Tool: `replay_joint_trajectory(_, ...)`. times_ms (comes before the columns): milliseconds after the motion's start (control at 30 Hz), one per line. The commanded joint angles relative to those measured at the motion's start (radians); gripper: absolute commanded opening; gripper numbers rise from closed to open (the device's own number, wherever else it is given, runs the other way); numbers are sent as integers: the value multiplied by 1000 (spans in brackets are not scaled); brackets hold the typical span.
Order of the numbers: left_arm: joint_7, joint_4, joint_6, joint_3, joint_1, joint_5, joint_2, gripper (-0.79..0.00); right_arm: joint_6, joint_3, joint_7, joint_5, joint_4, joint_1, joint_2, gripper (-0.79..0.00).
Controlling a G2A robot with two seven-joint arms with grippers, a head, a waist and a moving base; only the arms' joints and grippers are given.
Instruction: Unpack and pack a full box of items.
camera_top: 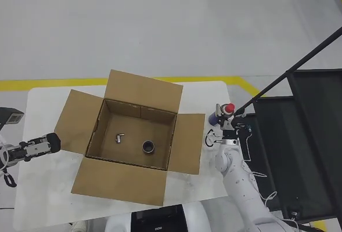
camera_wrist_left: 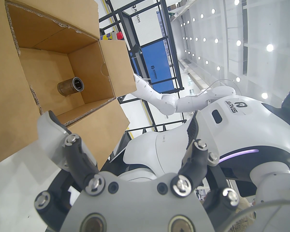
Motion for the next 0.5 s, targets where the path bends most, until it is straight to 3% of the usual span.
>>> replay_joint_trajectory(0,0,0,0,0,0,0,0,0,-15,8,32,-14,-108,-51,6,0)
replay_joint_trajectory(267,0,0,0,0,0,0,0,0,-72,53,189,11,-495,-229,23,0)
replay_joint_trajectory(467,0,0,0,0,0,0,0,0,-146,45,496,99,-758,-309,30,0)
